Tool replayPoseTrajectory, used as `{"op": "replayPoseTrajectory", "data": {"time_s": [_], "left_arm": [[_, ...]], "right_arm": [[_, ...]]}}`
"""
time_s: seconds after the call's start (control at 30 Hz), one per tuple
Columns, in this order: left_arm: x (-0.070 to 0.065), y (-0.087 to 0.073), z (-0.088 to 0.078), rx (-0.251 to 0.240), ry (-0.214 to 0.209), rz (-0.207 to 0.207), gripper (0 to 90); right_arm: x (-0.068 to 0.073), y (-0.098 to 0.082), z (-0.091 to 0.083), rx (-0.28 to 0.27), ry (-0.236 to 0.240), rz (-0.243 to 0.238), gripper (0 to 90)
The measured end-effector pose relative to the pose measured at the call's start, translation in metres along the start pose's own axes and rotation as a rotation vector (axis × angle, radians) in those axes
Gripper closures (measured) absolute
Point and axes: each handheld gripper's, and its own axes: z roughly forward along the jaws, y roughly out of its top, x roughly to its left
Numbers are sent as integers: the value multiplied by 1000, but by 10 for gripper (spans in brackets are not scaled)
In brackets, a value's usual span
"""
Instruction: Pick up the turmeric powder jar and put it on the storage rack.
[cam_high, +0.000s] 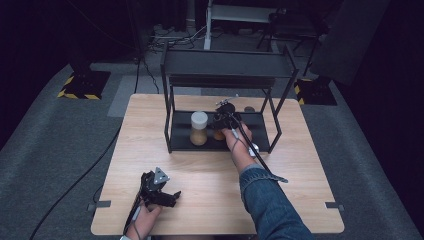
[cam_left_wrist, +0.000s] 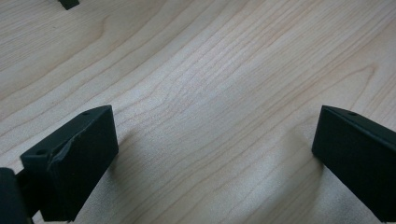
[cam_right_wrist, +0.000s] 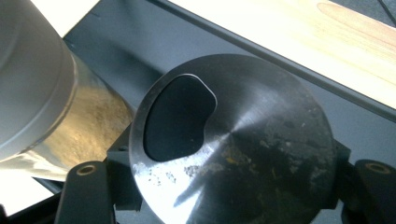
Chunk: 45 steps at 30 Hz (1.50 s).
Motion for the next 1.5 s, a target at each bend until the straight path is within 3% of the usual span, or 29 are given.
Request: {"op": "replayPoseTrajectory", "data": {"time_s": [0.4, 0.6, 0.83, 1.5], "left_arm": [[0, 0, 0, 1, 0, 2, 0], [0, 0, 0, -1, 0, -1, 0], [0, 0, 0, 2, 0, 3, 0], [0, 0, 0, 1, 0, 0, 0]], "right_arm": [[-1, 7, 4, 39, 8, 3, 306], [0, 5, 1, 20, -6, -1, 256], [-2, -4, -22, -55, -14, 1, 97], [-9, -72, -98, -202, 23, -20, 52]]}}
